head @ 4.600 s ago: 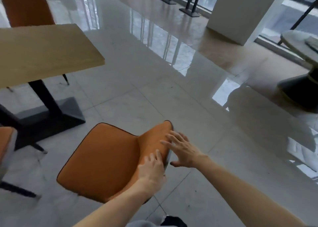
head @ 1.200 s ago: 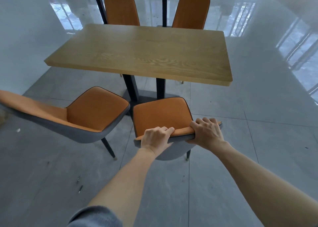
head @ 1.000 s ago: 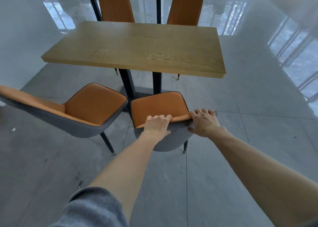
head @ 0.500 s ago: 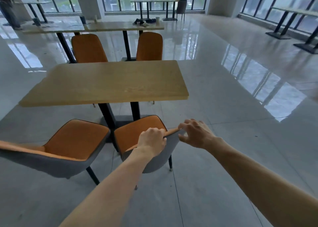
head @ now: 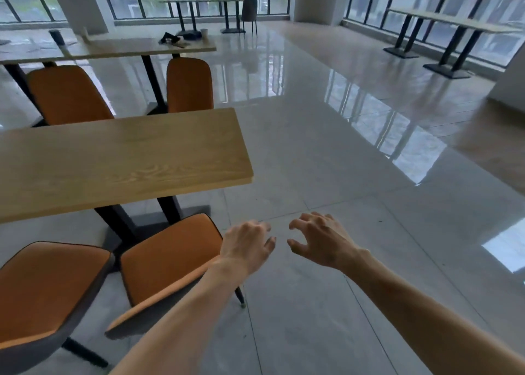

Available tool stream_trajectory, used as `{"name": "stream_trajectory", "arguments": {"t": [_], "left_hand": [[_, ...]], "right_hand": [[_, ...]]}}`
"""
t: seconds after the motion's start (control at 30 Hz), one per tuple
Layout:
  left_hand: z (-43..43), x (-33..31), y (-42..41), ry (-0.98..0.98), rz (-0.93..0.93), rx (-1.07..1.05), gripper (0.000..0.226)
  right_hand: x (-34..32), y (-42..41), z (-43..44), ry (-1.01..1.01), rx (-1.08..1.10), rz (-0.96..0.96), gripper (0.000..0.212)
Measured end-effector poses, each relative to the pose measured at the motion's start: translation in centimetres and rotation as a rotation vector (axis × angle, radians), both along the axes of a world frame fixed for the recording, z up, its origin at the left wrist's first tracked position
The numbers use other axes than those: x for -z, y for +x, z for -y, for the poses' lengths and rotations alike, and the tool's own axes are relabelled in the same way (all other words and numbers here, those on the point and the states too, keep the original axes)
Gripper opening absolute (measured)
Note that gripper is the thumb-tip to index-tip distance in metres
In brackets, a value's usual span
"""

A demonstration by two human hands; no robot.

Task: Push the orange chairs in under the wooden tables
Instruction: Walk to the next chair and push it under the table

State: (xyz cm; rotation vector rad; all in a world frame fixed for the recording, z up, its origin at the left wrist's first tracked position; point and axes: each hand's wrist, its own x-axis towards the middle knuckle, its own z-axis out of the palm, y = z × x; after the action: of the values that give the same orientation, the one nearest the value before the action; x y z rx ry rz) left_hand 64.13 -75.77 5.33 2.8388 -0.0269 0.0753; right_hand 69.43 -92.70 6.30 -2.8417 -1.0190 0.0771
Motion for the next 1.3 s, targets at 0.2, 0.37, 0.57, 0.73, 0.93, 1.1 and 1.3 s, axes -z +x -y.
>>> {"name": "stream_trajectory", "arguments": {"t": [0.2,0.37,0.57,0.73,0.93,1.1,1.3], "left_hand": [[2.3,-1.1,10.6,0.0,0.017,-0.019,0.037],[2.0,0.8,18.6,-0.002,-0.067,-0.048,0.037],[-0.4,4.8,31.8,0.08,-0.112,-0.037,0.038],[-2.9,6.0,42.9,0.107,-0.17,-0.026,0.037],[-4.2,5.6,54.1,0.077,-0.156,-0.038,0.038],[-7.2,7.1,63.3,0.064,-0.201,-0.121,0.037],[-11.2,7.4,76.2,0.084,-0.208,-0.248,0.035]], "right_hand": [[0.3,10.8,1.9,0.012,-0.002,-0.006,0.044],[2.2,19.6,1.9,0.001,0.025,-0.024,0.043],[4.8,32.6,-0.5,-0.082,0.019,-0.027,0.043],[5.0,43.6,-3.1,-0.168,0.038,-0.05,0.042],[5.3,54.3,-6.5,-0.162,0.063,-0.108,0.04],[6.7,64.8,-9.2,-0.168,-0.008,-0.139,0.041],[7.9,79.4,-14.2,-0.149,-0.127,-0.103,0.037]]}}
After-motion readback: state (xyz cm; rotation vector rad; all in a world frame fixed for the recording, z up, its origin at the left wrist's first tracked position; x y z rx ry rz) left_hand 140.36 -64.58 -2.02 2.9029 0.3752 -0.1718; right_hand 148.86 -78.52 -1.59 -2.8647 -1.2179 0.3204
